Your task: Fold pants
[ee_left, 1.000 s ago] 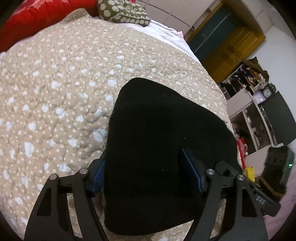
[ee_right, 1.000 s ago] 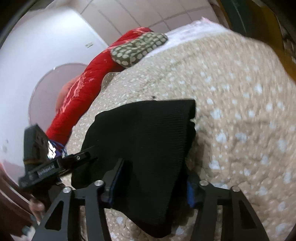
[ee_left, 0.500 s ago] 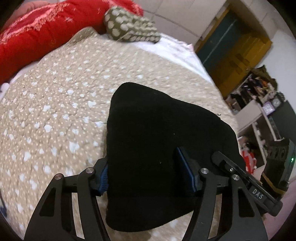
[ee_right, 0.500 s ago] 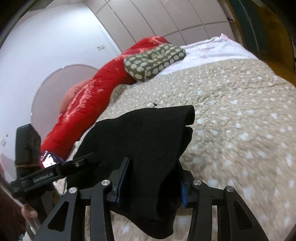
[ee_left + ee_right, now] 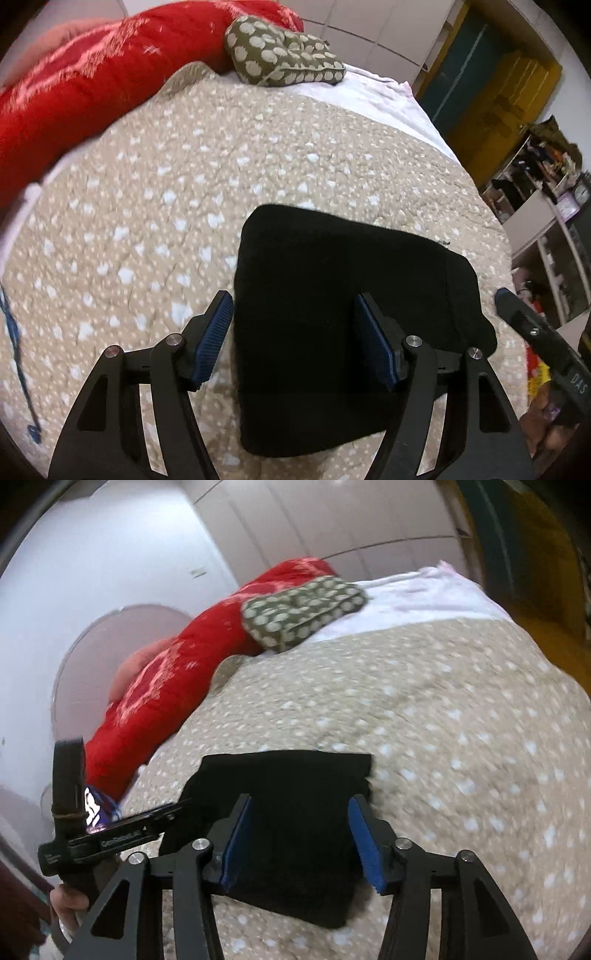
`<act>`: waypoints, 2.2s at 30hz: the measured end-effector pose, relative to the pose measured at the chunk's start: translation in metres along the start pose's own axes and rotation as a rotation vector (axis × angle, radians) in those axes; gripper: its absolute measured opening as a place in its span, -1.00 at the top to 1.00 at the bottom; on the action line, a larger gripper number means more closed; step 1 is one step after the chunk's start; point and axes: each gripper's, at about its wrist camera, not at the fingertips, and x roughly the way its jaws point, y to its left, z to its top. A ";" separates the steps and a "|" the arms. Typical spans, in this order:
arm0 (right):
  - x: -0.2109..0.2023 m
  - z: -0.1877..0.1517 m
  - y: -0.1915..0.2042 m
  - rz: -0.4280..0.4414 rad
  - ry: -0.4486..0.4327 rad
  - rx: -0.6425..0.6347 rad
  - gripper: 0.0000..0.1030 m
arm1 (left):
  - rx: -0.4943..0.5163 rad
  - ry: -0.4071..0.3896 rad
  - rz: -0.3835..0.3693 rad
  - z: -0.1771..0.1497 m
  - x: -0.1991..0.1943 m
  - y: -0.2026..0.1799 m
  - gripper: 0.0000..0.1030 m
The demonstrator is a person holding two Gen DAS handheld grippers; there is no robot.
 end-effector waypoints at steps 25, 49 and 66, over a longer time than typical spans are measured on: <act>0.020 -0.044 0.024 -0.165 0.128 -0.152 0.18 | 0.085 0.007 0.102 -0.006 0.029 -0.018 -0.65; -0.032 -0.045 0.053 -0.240 -0.016 -0.128 0.12 | 0.045 -0.092 0.140 -0.054 -0.050 -0.019 -0.65; -0.058 -0.059 0.066 -0.224 -0.027 -0.120 0.11 | 0.097 -0.191 0.191 -0.077 -0.096 -0.035 -0.65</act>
